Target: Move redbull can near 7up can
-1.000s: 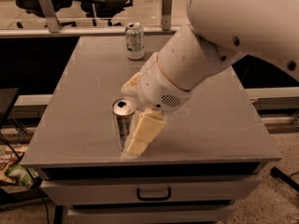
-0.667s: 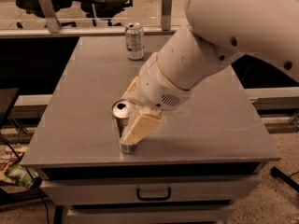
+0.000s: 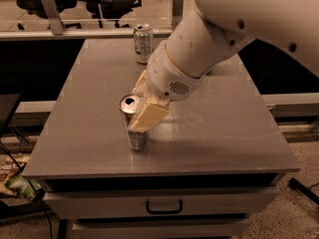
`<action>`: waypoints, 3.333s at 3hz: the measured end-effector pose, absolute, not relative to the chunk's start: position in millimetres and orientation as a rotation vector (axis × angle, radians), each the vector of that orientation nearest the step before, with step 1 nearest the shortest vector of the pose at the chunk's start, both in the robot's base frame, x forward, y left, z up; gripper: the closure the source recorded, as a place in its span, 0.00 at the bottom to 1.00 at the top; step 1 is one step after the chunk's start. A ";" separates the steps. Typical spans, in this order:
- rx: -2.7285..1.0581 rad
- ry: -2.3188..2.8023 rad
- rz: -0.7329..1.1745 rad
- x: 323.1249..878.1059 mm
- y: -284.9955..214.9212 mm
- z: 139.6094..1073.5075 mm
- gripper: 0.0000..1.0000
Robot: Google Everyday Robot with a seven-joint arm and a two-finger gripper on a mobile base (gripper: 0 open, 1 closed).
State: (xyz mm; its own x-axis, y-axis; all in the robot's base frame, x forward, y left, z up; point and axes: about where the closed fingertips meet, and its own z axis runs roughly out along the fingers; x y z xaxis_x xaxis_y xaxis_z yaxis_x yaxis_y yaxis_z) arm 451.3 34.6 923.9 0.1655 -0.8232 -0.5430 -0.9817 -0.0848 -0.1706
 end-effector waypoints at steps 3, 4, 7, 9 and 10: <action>-1.792 1.948 0.513 599.5 33.4 933.0 1.00; -1.636 2.049 0.504 654.2 25.1 939.6 1.00; -1.291 2.184 0.341 744.9 -0.9 946.1 0.82; -1.269 2.193 0.318 757.3 -3.3 927.4 0.36; -1.256 2.191 0.333 759.3 -3.6 922.6 0.13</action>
Offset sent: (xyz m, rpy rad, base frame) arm 0.1905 -0.0025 0.0285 0.0237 0.1523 -0.2095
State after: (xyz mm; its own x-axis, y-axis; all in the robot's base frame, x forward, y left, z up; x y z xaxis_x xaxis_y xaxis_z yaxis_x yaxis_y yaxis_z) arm 759.3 -3.6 922.6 -0.3840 -0.7021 -0.5997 -0.8486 0.5243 -0.0705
